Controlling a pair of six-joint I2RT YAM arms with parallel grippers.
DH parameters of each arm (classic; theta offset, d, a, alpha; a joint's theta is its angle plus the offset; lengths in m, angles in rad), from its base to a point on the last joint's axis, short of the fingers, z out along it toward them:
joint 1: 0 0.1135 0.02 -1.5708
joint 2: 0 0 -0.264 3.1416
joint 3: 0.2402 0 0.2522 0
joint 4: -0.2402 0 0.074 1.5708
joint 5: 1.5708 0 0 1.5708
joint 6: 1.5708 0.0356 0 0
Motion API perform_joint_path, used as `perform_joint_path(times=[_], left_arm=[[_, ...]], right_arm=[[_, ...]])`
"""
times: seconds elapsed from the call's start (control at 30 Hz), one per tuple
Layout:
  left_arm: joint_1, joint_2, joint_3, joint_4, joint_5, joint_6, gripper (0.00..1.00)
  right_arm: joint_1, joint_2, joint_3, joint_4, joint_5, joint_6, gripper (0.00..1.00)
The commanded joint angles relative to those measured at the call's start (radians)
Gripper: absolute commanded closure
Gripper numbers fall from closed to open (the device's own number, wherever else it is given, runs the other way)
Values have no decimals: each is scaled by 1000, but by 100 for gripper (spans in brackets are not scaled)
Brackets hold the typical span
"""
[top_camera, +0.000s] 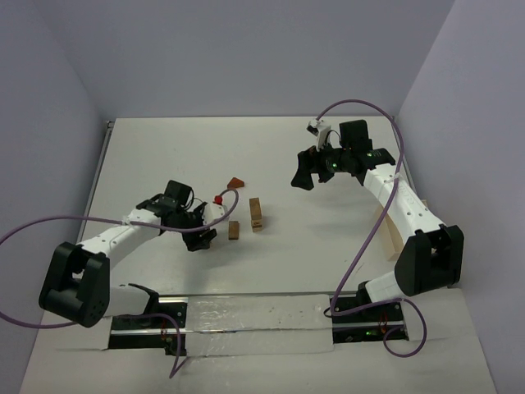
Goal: Build the wood block tower
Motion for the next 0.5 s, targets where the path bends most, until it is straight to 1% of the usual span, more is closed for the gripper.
perform_joint_path(times=[0.0, 0.03, 0.07, 0.1, 0.13, 0.23, 0.3, 0.4, 0.47], left_arm=[[37, -68, 142, -147, 156, 49, 85], [38, -71, 167, -164, 157, 52, 88], [38, -66, 175, -179, 156, 54, 89], [38, -52, 221, -243, 156, 71, 93], [38, -24, 302, -313, 160, 110, 98], [39, 35, 375, -388, 163, 123, 100], [38, 29, 360, -360, 159, 124, 100], [40, -65, 298, -260, 178, 99, 100], [64, -76, 325, -240, 249, 38, 100]], right_arm=[[8, -19, 23, -2, -14, -9, 0], [8, -19, 24, -2, -14, -9, 0], [8, -19, 24, -3, -14, -9, 0], [8, -19, 24, -4, -13, -9, 0], [8, -20, 25, -2, -11, -9, 0], [7, -25, 22, -2, -7, -10, 0], [8, -34, 19, -1, -6, -9, 0], [8, -48, 8, 10, -20, 13, 0], [8, -50, 5, 24, -82, 36, 0]])
